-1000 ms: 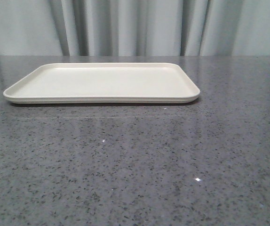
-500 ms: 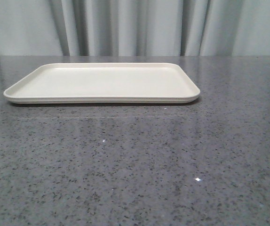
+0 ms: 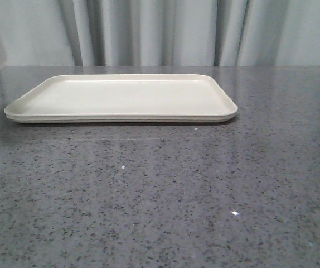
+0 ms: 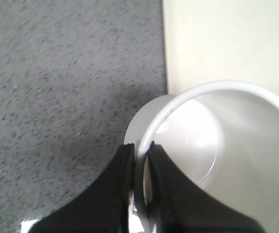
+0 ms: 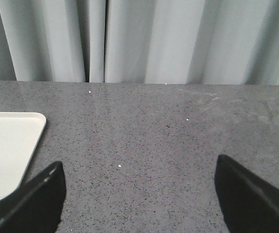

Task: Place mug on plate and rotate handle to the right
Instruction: 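Lower the held mug onto the tray and open the left gripper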

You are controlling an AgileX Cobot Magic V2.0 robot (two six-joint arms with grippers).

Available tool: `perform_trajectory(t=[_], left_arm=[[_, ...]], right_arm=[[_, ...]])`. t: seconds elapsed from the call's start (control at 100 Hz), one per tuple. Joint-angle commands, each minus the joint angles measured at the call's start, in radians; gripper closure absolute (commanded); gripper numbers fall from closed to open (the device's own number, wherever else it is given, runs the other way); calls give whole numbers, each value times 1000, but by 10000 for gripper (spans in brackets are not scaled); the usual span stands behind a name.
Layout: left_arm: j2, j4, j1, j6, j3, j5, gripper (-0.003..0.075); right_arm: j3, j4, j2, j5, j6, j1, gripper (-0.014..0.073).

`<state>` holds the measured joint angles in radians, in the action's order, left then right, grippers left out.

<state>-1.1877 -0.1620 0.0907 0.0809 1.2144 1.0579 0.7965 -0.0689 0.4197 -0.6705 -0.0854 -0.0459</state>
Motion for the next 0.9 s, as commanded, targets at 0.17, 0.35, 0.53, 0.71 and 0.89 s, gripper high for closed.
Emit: perform_trajectory(t=[0.17, 0.35, 0.53, 0.71, 0.89], left_arm=[[-114, -49, 181, 33, 166, -101, 741], [-262, -49, 253, 55, 280, -117, 741], [-391, -49, 283, 57, 374, -117, 741], [-465, -49, 293, 57, 398, -112, 741], [-505, -47, 300, 57, 398, -112, 741]], right_arm=[[32, -7, 17, 83, 4, 4, -24], [31, -7, 17, 80, 4, -15, -24], [31, -7, 17, 70, 4, -30, -24], [31, -7, 17, 66, 4, -32, -24], [31, -7, 17, 66, 4, -32, -24]])
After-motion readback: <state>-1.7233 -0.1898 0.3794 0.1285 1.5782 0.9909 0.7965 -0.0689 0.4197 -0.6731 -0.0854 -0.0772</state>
